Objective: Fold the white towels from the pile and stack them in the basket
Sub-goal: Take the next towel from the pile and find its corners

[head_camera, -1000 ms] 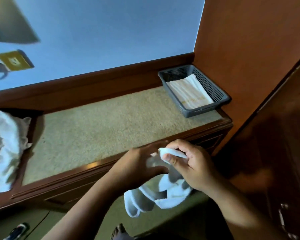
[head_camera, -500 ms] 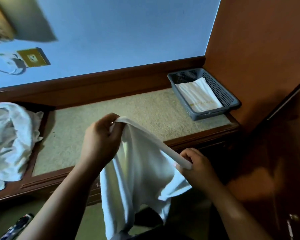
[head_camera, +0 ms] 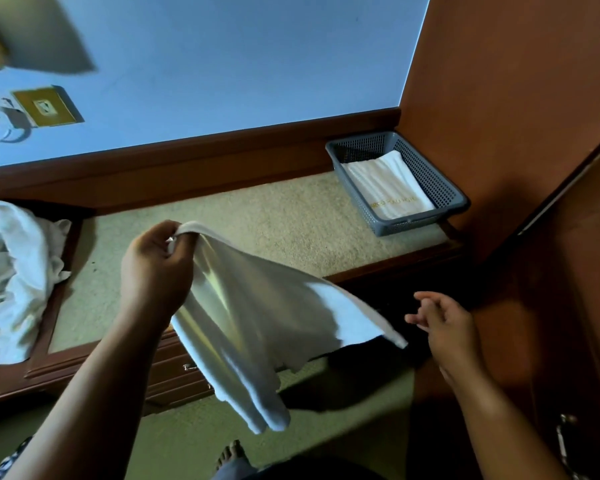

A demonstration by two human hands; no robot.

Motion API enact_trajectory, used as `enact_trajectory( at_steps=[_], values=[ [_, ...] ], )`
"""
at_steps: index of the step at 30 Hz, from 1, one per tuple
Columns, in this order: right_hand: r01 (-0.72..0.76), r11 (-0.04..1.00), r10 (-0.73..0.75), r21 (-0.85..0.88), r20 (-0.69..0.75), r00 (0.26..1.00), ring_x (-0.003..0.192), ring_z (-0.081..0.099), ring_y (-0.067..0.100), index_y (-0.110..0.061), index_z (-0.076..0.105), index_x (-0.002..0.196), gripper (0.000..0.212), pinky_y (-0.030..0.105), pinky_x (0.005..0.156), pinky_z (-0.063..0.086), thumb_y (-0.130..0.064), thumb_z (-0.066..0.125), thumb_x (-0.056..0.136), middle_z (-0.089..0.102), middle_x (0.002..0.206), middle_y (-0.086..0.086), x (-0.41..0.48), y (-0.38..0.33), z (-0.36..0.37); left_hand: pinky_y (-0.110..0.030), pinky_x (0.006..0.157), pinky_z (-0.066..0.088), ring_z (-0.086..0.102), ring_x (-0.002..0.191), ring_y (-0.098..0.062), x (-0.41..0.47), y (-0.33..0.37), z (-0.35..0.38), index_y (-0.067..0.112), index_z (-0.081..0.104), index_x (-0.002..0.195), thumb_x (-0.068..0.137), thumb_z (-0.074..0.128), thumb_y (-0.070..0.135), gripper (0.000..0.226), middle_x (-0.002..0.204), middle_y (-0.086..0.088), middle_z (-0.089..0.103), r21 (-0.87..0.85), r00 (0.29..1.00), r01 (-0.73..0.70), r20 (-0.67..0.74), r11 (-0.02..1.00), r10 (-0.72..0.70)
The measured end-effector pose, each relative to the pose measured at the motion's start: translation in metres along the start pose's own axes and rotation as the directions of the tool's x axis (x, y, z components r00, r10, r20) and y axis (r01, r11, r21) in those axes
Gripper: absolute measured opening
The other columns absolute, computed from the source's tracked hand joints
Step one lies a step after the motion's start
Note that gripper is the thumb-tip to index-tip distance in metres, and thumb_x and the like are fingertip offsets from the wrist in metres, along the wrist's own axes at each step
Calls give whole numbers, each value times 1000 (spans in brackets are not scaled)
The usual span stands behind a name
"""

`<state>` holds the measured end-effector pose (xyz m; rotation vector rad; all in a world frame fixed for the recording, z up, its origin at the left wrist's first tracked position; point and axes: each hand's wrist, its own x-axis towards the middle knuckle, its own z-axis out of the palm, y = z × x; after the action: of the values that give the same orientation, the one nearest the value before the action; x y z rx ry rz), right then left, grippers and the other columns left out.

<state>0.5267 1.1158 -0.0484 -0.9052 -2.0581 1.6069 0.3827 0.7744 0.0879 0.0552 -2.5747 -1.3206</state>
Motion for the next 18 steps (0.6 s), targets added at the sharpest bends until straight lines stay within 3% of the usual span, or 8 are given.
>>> enact_trajectory(
  at_steps=[3, 5, 6, 8, 10, 12, 15, 18],
  values=[
    [25, 983, -6, 180, -106, 994, 45, 47, 2, -28, 60, 97, 26, 32, 55, 49, -12, 42, 106, 48, 71, 2, -2, -20, 3, -35, 53, 48, 64, 62, -20, -1, -4, 6, 23, 66, 80, 99, 58, 29, 21, 69, 2, 67, -2, 998, -4, 58, 1000, 4],
    [102, 983, -88, 155, -99, 991, 45, 46, 2, -27, 60, 96, 13, 29, 49, 47, -20, 52, 103, 50, 72, 1, -8, -37, 12, -41, 55, 53, 67, 64, -25, -5, 0, 12, 22, 67, 81, 99, 59, 30, 21, 68, -2, 68, 5, 995, -30, 98, 1000, 29],
    [137, 984, -134, 116, -30, 991, 49, 50, 2, -27, 61, 95, 6, 29, 50, 48, -32, 61, 96, 53, 74, -1, -12, -46, 19, -37, 52, 51, 66, 61, -24, -9, 4, 15, 22, 67, 79, 98, 59, 31, 22, 65, -1, 67, 8, 991, -56, 122, 998, 55],
    [186, 982, -188, 29, 181, 965, 60, 53, 2, -28, 63, 98, 30, 23, 58, 48, -49, 74, 80, 56, 79, -4, -26, -59, 37, -29, 48, 42, 61, 54, -19, -19, 16, 24, 19, 65, 72, 95, 62, 32, 26, 58, -3, 63, 19, 977, -122, 177, 992, 117],
    [161, 987, -156, 21, 392, 907, 69, 56, 4, -32, 61, 107, 36, 19, 63, 48, -35, 83, 78, 57, 89, -4, -46, -68, 59, -27, 45, 37, 54, 48, -14, -31, 30, 34, 14, 62, 67, 91, 64, 33, 31, 57, -7, 60, 30, 955, -187, 239, 982, 175],
    [214, 976, -167, -43, 489, 856, 84, 61, 2, -36, 56, 119, 49, 18, 71, 52, -32, 83, 79, 57, 108, -9, -65, -75, 79, -29, 44, 35, 49, 47, -11, -41, 40, 42, 10, 59, 64, 89, 65, 36, 37, 56, -9, 57, 33, 931, -254, 281, 967, 235],
    [298, 954, -269, -22, 375, 887, 99, 60, 1, -36, 51, 123, 49, 28, 83, 53, -47, 76, 82, 53, 118, -16, -79, -80, 100, -34, 45, 40, 55, 50, -16, -48, 47, 49, 11, 59, 63, 86, 63, 42, 39, 54, -6, 57, 32, 889, -340, 336, 940, 311],
    [341, 937, -314, -72, 251, 916, 93, 60, 2, -33, 52, 112, 31, 31, 78, 53, -45, 69, 88, 56, 108, -15, -76, -86, 104, -35, 47, 42, 57, 53, -17, -50, 48, 48, 14, 61, 63, 86, 70, 34, 32, 54, -3, 57, 23, 864, -386, 358, 922, 353]
  ],
)
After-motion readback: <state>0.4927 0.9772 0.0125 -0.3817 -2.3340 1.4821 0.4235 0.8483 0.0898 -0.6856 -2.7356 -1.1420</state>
